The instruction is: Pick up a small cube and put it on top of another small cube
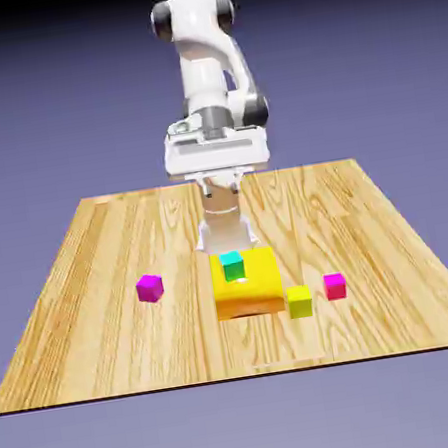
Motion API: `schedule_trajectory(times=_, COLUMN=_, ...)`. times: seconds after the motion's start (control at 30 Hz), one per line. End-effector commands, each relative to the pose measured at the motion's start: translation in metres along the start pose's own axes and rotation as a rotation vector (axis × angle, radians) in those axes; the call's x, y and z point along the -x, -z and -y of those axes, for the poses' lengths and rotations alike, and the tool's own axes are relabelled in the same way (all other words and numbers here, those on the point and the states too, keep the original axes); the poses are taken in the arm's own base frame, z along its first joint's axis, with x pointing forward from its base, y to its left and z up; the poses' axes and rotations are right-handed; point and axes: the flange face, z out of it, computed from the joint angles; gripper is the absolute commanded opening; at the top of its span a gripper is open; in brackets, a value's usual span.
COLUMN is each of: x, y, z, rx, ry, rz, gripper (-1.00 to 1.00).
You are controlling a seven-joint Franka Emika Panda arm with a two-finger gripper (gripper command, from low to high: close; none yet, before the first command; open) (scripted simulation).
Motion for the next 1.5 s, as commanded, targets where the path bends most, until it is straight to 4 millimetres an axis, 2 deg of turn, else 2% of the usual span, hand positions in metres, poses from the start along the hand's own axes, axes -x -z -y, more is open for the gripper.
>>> schedule_trajectory(times=0.0, x=0.006, y=-0.008, z=0.002, rx=0.022, ry=0.070, rz=0.021, gripper=0.00)
schedule_trajectory(times=0.4, x=0.088, y=-0.102, z=0.011, rx=0.157, ry=0.875, rz=0.367, gripper=0.00)
schedule_trajectory(times=0.6, x=0.136, y=-0.138, z=0.009, rx=0.110, ry=1.251, rz=0.576, gripper=0.00)
schedule_trajectory(times=0.77, x=0.178, y=-0.159, z=0.009, rx=0.006, ry=1.548, rz=0.743, gripper=0.00)
schedule_trajectory(times=0.93, x=0.218, y=-0.172, z=0.012, rx=-0.159, ry=1.829, rz=0.885, gripper=0.00)
schedule_trajectory(times=1.1, x=0.255, y=-0.177, z=0.019, rx=-0.379, ry=2.093, rz=0.985, gripper=0.00)
schedule_trajectory(times=1.3, x=0.290, y=-0.173, z=0.035, rx=-0.700, ry=2.389, rz=1.022, gripper=0.00)
schedule_trajectory(times=1.47, x=0.311, y=-0.162, z=0.055, rx=-0.995, ry=2.617, rz=0.964, gripper=0.00)
